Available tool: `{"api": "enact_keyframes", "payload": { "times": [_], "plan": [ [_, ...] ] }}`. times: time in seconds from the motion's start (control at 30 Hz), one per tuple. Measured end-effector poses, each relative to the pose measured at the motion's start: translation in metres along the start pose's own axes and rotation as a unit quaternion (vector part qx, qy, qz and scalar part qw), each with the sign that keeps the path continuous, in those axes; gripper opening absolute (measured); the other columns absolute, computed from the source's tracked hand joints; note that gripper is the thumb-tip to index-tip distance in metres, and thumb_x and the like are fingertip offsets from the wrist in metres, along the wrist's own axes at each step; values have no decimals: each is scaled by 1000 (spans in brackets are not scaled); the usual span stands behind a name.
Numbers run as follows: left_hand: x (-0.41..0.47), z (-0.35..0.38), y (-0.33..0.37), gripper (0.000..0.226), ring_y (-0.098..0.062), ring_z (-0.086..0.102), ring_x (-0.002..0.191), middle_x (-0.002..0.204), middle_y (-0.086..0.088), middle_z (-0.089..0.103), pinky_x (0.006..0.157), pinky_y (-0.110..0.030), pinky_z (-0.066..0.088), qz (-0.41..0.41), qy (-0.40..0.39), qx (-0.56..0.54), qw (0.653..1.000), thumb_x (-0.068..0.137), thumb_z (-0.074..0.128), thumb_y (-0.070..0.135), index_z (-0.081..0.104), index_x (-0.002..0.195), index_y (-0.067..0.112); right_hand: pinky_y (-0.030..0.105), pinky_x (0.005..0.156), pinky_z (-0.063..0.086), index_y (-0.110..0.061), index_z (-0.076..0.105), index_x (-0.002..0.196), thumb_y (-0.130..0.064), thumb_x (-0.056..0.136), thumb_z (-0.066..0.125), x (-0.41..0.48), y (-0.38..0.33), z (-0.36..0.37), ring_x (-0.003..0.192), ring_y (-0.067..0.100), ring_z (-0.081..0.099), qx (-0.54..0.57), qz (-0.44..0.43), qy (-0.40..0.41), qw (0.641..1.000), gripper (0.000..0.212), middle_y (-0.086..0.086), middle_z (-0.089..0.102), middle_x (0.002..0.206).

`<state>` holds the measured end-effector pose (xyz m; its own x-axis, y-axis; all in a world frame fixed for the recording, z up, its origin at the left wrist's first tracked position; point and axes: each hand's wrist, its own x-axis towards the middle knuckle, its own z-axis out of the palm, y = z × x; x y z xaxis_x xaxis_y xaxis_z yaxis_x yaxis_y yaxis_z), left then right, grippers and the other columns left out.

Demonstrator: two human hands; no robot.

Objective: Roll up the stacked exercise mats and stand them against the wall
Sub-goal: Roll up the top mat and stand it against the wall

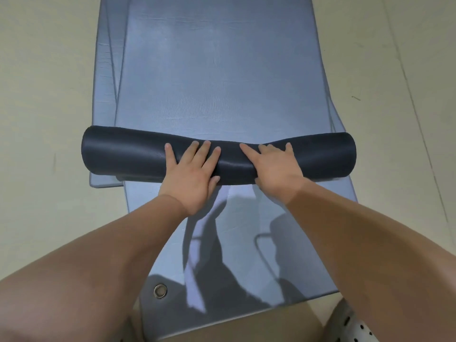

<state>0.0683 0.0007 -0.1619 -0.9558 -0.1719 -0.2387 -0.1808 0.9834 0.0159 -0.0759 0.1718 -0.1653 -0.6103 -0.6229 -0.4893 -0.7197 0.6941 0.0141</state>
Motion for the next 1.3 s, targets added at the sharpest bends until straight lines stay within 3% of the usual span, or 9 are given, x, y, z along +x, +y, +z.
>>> {"api": "enact_keyframes", "payload": {
  "times": [0.2,0.27,0.4,0.57,0.67,0.77,0.9,1.03,1.3],
  "plan": [
    [-36,13,16,86,-48,9,153,167,-22,15,113,-78,5,30,26,46,998,95,46,58,20,161,10,45,96,48,-42,30,157,-21,88,66,-16,9,-15,101,28,63,46,-45,-23,998,80,-1,68,114],
    [-40,15,22,91,-48,5,153,168,-23,10,112,-79,5,19,22,47,998,93,42,62,14,160,7,38,83,47,-42,45,148,-22,85,72,-17,9,-28,98,25,61,68,-77,-68,992,71,-2,69,114],
    [-35,13,25,108,-47,1,153,168,-23,2,112,-79,1,-8,-4,42,999,86,40,75,-2,158,7,36,85,42,-36,55,140,-28,81,83,-7,14,-53,102,22,56,89,-105,-169,976,66,-5,64,122],
    [-9,8,22,130,-44,-5,153,166,-20,-13,115,-76,4,-31,-64,53,996,77,49,87,-17,158,11,42,97,47,-35,37,155,-34,83,82,2,17,-48,117,27,57,131,-75,-161,975,85,-1,60,136],
    [11,4,14,139,-42,-6,154,166,-19,-12,116,-74,3,-31,-73,35,996,68,51,93,-18,158,12,59,123,23,-38,11,165,-39,83,74,-5,18,-43,150,32,32,124,-46,-102,986,104,5,36,163],
    [32,-3,6,146,-38,-5,155,168,-15,-7,118,-73,2,-23,-77,11,997,58,50,99,-14,160,16,69,123,-5,-33,2,167,-59,84,66,-25,2,-20,161,36,-4,73,-29,28,997,108,13,5,174],
    [58,-18,-6,137,-36,-8,157,171,-12,-8,120,-69,-2,-15,-79,-18,997,60,21,106,-8,163,20,71,123,-4,-19,14,167,-74,96,33,-51,-33,33,160,41,1,42,13,178,983,92,19,3,174],
    [74,-21,-11,108,-32,-9,157,171,-8,-7,121,-67,-2,-13,-56,-24,998,78,-7,90,-4,164,24,73,122,3,-18,11,166,-74,99,25,-40,-35,52,160,42,-1,57,49,190,979,89,19,-1,174],
    [92,-38,-2,85,-34,-14,156,171,-11,-9,118,-72,-6,-67,34,-21,997,96,2,68,-6,163,16,71,121,-10,-24,-12,165,-103,69,30,13,-16,19,159,37,-19,55,55,130,988,131,15,-17,173]
  ]
}}
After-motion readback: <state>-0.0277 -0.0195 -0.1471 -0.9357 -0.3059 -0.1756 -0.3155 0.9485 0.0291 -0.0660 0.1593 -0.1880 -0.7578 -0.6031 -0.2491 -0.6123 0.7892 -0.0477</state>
